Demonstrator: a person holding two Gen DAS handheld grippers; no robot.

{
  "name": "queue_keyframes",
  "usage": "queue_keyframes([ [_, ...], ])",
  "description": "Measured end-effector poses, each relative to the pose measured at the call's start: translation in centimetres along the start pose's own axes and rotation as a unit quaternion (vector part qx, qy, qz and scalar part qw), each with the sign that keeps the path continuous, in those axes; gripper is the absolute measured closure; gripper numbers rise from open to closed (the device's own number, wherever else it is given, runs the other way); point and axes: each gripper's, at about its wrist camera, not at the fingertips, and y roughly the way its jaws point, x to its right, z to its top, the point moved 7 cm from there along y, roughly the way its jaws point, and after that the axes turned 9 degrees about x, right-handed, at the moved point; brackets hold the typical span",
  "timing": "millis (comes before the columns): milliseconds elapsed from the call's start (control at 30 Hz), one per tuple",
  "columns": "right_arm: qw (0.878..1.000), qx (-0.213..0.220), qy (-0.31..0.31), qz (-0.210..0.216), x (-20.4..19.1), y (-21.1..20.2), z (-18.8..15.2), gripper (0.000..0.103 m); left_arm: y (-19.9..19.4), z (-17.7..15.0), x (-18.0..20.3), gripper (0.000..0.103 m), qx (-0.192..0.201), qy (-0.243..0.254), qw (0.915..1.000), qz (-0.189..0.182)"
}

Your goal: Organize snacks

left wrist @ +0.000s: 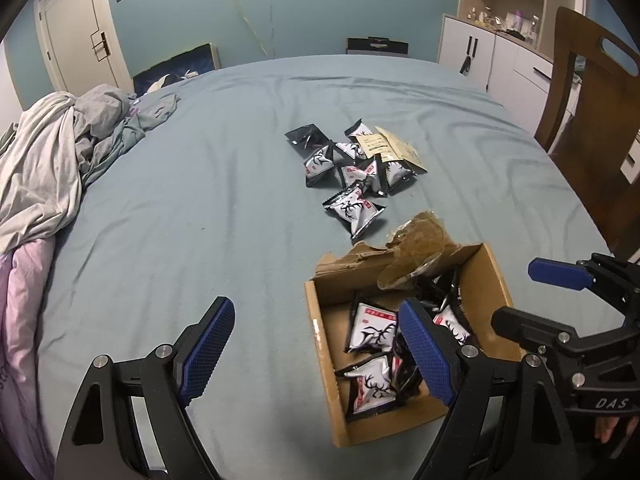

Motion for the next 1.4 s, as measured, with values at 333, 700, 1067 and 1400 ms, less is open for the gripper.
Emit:
queue_keyframes([
  [333, 0.999, -0.001, 0.04, -0.021, 1.6, -0.3, 0.3, 0.032, -0.2, 0.1, -0.3, 0.018, -0.001, -0.004, 1.0, 0.006],
  [700, 0.996, -0.015, 0.073, -0.044, 5.0, 1.8, 3.5, 0.032, 1.7, -0.3, -0.6, 0.018, -0.038, -0.019, 0.9991, 0.0],
  [1067, 0.995, -0.042, 0.074, -0.046, 7.7, 8.7, 8.6, 0.032, 3.0, -0.5, -1.1, 0.018, -0.059, -0.034, 0.9976, -0.006],
  [1400, 0.991, -0.053, 0.124, -0.014, 12.1, 16.4, 12.8, 0.032, 4.3, -0.5, -0.8, 0.018, -0.078, -0.036, 0.9962, -0.017],
])
